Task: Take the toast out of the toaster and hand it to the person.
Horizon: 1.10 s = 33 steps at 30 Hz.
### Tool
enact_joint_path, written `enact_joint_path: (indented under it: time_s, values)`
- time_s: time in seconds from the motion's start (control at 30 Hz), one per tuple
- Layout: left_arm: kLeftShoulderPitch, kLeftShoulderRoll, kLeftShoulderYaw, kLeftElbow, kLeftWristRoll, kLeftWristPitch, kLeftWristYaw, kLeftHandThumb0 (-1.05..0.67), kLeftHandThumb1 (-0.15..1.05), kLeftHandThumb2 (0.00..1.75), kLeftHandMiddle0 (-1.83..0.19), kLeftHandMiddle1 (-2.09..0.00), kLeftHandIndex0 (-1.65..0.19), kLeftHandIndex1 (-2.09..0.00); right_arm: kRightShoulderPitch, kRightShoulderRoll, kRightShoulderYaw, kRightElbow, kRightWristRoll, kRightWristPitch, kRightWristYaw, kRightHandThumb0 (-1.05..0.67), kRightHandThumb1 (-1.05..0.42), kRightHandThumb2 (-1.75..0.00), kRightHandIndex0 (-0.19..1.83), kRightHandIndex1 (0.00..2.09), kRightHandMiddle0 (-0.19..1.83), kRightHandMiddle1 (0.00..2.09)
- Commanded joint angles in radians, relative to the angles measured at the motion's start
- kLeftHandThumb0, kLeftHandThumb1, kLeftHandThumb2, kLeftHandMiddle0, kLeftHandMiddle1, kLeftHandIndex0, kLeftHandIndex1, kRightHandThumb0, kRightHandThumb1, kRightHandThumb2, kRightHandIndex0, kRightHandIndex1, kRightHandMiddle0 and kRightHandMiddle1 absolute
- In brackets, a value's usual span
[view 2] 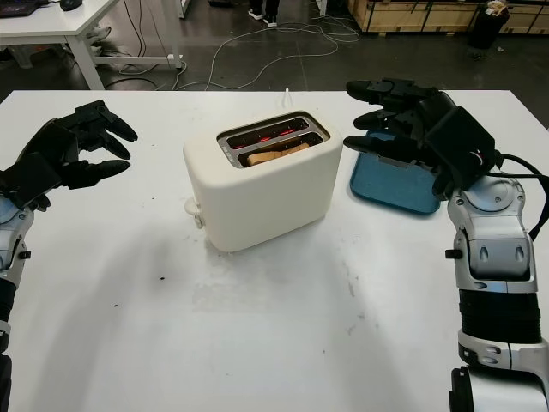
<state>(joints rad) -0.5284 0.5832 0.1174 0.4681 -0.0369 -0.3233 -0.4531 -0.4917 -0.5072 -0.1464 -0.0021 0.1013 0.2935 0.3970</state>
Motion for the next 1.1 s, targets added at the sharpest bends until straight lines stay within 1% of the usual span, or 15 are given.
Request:
enact_joint_path:
  time_s: [0.0, 0.2, 0.4, 0.7, 0.87, 0.97, 1.07]
  values:
    - [-0.013, -0.008, 0.006, 0.007, -0.007, -0.008, 0.002, -1.05, 0.92, 0.08, -0.31, -1.47, -0.29, -1.38, -0.005, 0.000, 0.000, 0.000, 0.003, -0.008, 0.000, -0.35, -0.76, 0.00, 0.28, 0.97, 0.67, 0.06]
    - [-0.013, -0.008, 0.005, 0.002, -0.005, -0.004, 0.004, -1.05, 0.92, 0.08, -0.31, -1.47, -0.30, -1.37, -0.007, 0.002, 0.000, -0.006, 0.008, 0.008, 0.000, -0.33, -0.77, 0.00, 0.27, 0.96, 0.65, 0.05]
    - [-0.012, -0.009, 0.005, 0.001, -0.006, -0.005, 0.005, -1.05, 0.92, 0.08, -0.32, -1.48, -0.30, -1.37, -0.006, 0.000, 0.001, -0.001, 0.003, -0.009, 0.001, -0.33, -0.77, 0.00, 0.28, 0.97, 0.66, 0.06]
    - [-0.010, -0.008, 0.006, 0.001, -0.008, -0.003, 0.002, -1.05, 0.92, 0.08, -0.31, -1.48, -0.30, -1.37, -0.007, 0.001, 0.003, -0.005, 0.001, 0.003, -0.004, -0.34, -0.77, 0.00, 0.28, 0.96, 0.67, 0.06]
    - [-0.010, -0.008, 0.006, -0.006, -0.007, 0.003, 0.005, -1.05, 0.92, 0.07, -0.31, -1.48, -0.30, -1.38, -0.009, 0.003, 0.000, -0.002, 0.010, -0.004, 0.003, -0.31, -0.77, 0.00, 0.27, 0.97, 0.66, 0.06]
    - [-0.009, -0.007, 0.006, -0.003, -0.003, -0.004, 0.007, -1.05, 0.92, 0.09, -0.30, -1.48, -0.29, -1.38, -0.009, 0.002, 0.000, -0.008, 0.009, 0.014, -0.001, -0.33, -0.76, 0.00, 0.26, 0.97, 0.65, 0.05]
    - [-0.008, -0.011, 0.007, -0.008, -0.008, 0.007, 0.007, -1.05, 0.92, 0.07, -0.31, -1.47, -0.30, -1.37, -0.009, -0.004, 0.001, -0.001, 0.007, 0.007, 0.006, -0.34, -0.77, 0.00, 0.26, 0.97, 0.64, 0.05]
